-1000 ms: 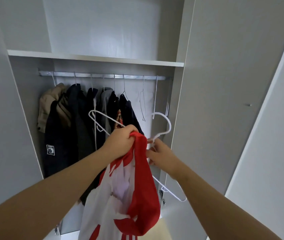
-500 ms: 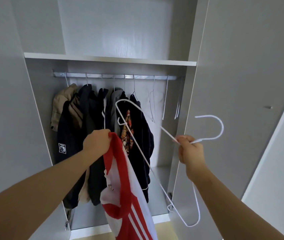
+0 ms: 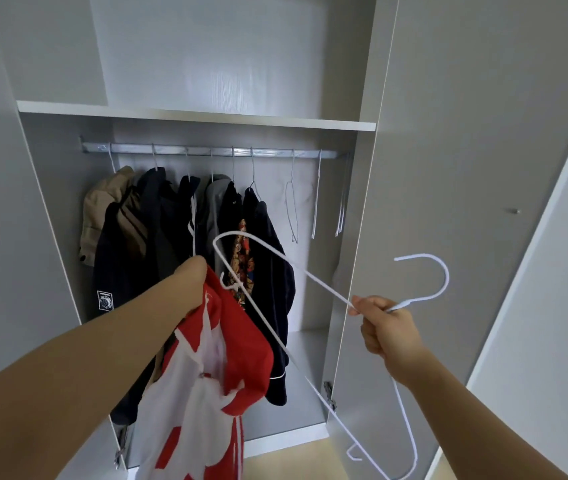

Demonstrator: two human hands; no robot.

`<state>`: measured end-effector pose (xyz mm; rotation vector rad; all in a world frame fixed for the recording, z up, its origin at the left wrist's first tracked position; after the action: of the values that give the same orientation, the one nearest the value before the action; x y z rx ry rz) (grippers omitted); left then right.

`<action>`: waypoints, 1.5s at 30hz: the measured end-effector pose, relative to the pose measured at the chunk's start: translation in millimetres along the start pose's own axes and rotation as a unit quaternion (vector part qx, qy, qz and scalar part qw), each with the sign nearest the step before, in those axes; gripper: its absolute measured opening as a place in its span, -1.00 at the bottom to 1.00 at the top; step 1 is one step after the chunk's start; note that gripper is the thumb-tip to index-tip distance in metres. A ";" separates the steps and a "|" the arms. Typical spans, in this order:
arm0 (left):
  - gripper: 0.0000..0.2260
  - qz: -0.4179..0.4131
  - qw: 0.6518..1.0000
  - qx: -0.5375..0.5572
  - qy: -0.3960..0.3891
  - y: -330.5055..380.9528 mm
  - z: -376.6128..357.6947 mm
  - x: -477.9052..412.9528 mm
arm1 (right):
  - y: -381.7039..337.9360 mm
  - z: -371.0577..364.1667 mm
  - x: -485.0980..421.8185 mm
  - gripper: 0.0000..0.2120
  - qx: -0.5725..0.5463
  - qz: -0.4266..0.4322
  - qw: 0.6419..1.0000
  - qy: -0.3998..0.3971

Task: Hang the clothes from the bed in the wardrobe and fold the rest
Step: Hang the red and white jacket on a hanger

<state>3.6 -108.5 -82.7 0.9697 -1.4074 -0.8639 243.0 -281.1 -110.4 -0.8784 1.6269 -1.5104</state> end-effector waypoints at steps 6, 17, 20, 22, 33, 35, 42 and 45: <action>-0.84 -0.150 0.964 -0.217 0.028 7.1 8.6 -8.0 | 4.6 0.7 7.0 -0.72 0.114 -0.035 0.993 -0.025; -0.84 -0.290 0.925 -0.242 0.039 13.2 35.6 13.9 | -4.4 -40.3 13.6 -0.71 0.156 -0.011 0.986 -0.063; -0.84 -0.237 0.960 -0.146 0.035 13.8 54.0 9.0 | -3.4 -31.2 12.2 -0.73 0.087 -0.011 0.995 -0.056; -0.80 -0.216 0.971 -0.098 0.023 13.6 57.6 9.2 | 0.4 -31.3 13.7 -0.73 0.070 -0.021 0.995 -0.069; -0.79 -0.335 0.902 -0.269 0.049 19.3 53.7 35.4 | -4.8 -26.3 17.3 -0.72 0.098 -0.019 0.993 -0.062; -0.79 -0.343 0.897 -0.275 0.054 19.6 53.0 38.5 | -3.7 -25.8 19.1 -0.73 0.097 -0.019 0.993 -0.064; -0.78 -0.359 0.883 -0.294 0.071 22.9 51.0 45.4 | -8.8 -30.2 22.1 -0.72 0.132 -0.021 0.989 -0.059; -0.79 -0.363 0.886 -0.283 0.048 22.8 39.6 46.1 | -16.8 -47.4 22.0 -0.71 0.142 -0.013 0.987 -0.076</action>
<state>-37.3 -143.5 -46.5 1.0532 -0.5986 -1.6430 190.9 -278.1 -93.3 -0.8354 1.2590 -1.6036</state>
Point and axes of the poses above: each hand's wrist, its own x-axis away from the middle knuckle, its own z-axis out of the back of the hand, y = z × x, the point moved 4 cm from there along -x, towards the middle knuckle, and after that the axes turned 4 degrees about x, right-handed, at the moved point
